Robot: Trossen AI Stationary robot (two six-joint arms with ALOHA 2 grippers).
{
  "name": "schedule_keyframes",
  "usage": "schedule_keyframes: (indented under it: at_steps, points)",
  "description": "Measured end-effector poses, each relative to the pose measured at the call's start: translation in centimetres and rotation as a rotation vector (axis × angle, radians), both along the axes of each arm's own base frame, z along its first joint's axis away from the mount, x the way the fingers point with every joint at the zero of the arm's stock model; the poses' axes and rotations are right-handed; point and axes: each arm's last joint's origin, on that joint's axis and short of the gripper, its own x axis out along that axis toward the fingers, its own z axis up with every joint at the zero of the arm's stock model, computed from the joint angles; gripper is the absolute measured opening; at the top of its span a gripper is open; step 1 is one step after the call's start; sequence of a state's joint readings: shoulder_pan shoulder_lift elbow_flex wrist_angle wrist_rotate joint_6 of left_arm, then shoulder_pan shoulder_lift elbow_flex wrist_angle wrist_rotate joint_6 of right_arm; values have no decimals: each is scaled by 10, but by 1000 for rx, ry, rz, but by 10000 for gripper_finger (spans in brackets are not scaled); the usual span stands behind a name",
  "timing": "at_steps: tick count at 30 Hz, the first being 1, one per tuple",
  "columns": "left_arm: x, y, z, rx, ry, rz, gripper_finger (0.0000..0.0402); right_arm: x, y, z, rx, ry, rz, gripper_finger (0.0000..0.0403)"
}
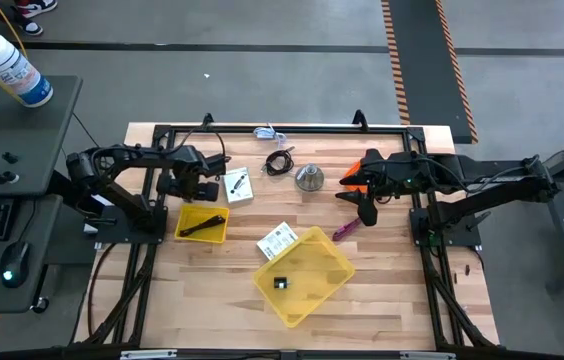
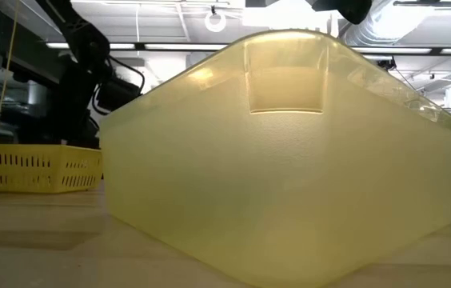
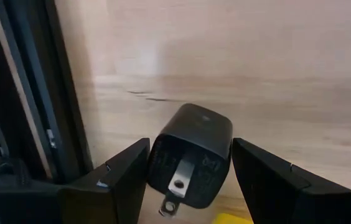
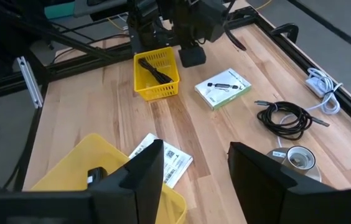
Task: Pick and place items into bin
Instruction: Put the black charger adapter into the right yellow bin
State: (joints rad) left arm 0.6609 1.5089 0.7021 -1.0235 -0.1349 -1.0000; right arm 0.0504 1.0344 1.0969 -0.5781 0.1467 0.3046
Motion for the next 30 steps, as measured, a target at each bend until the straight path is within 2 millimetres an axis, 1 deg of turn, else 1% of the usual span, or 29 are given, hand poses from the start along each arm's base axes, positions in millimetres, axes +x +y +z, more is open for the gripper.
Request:
schedule_keyframes:
  at_steps: [3, 5, 11, 13, 16, 19, 21, 24, 27, 30]
  points:
    - [0, 0, -1, 4, -11, 1, 213, 0, 0, 0, -12, 2, 12, 170]
    - [2, 1, -2, 15, -26, 1, 201, 0, 0, 0, -10, 2, 19, 168]
    - [3, 3, -2, 44, -23, -11, 132, 0, 1, 0, -7, 4, 50, 159]
    - [3, 3, -2, 55, -24, -18, 120, 0, 1, 0, -13, 5, 65, 157]
    - [3, 4, -2, 62, -27, -16, 122, 0, 1, 0, -24, 6, 72, 156]
    - [5, 4, -1, 60, -34, -17, 145, 0, 1, 0, -37, 7, 79, 158]
    - [9, 3, 2, 61, -47, -30, 158, 0, 2, 0, -46, 8, 86, 160]
    - [20, 2, 9, 71, -80, -58, 159, 0, 1, 0, -66, 9, 93, 161]
    - [34, 2, 20, 99, -130, -94, 142, -1, 0, 0, -79, 8, 83, 158]
    - [53, 0, 37, 134, -198, -146, 123, -4, -3, 3, -92, -3, 66, 156]
